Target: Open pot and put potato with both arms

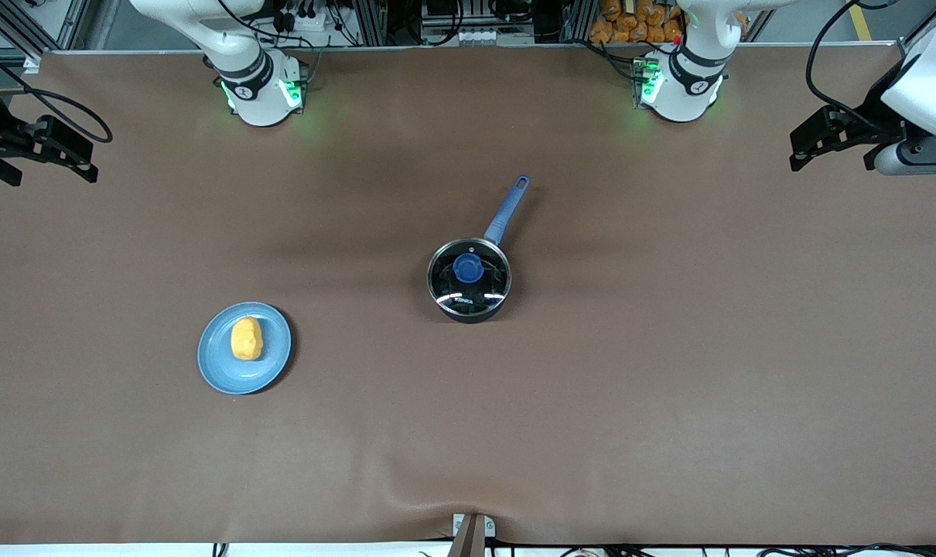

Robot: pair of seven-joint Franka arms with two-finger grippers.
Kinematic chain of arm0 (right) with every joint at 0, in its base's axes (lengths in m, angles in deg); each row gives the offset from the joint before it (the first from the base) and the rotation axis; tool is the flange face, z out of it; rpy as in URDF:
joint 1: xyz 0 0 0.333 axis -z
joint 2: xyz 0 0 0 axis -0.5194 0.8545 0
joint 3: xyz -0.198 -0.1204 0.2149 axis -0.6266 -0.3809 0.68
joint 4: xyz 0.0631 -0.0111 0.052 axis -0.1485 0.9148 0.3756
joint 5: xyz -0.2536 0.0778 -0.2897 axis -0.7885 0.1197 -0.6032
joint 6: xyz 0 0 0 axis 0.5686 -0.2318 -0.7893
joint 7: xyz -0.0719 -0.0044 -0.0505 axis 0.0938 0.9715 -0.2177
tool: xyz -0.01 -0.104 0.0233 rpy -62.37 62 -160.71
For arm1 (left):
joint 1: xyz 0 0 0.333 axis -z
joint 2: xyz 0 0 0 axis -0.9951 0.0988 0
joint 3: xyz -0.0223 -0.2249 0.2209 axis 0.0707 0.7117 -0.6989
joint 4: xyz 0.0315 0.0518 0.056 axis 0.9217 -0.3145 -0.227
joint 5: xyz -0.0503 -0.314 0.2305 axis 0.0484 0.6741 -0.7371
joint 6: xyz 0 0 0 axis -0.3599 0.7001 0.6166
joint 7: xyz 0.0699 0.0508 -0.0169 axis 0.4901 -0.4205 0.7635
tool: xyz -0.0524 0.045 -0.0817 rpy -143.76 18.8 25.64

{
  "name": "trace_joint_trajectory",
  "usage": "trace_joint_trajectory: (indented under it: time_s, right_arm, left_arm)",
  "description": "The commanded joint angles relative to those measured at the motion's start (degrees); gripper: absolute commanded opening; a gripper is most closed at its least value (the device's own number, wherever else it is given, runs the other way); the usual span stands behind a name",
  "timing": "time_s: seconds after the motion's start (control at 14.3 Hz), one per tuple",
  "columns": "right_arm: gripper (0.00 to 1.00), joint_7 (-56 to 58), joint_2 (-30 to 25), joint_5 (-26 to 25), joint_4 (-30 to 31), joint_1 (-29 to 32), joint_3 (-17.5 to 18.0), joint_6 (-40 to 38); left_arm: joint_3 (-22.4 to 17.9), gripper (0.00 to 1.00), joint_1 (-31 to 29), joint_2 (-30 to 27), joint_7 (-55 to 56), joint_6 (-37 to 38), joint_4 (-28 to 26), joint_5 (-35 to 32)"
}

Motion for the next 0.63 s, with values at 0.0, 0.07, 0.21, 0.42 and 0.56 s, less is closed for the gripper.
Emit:
trace_joint_trajectory:
  time_s: [0.0,0.07,0.21,0.42,0.56]
  right_arm:
    - [1.0,-0.6,0.8,-0.1,-1.5,0.6,0.3,-0.5]
    - [1.0,-0.6,0.9,-0.1,-1.5,0.6,0.3,-0.5]
    - [1.0,-0.6,0.9,-0.1,-1.6,0.6,0.3,-0.4]
    - [1.0,-0.6,0.9,0.1,-1.6,0.6,0.2,-0.7]
    - [1.0,-0.6,0.9,0.0,-1.6,0.6,0.2,-0.8]
  left_arm:
    - [0.4,1.0,-0.3,-0.9,0.9,1.5,0.3,-0.2]
    - [0.4,1.0,-0.3,-0.8,0.8,1.6,0.5,-0.1]
    - [0.4,1.0,-0.3,-0.6,0.8,2.6,1.2,-0.2]
    - [0.4,1.0,-0.1,-0.3,0.9,2.6,1.3,-0.2]
    - [0.5,1.0,-0.1,-0.2,0.9,2.7,1.0,-0.2]
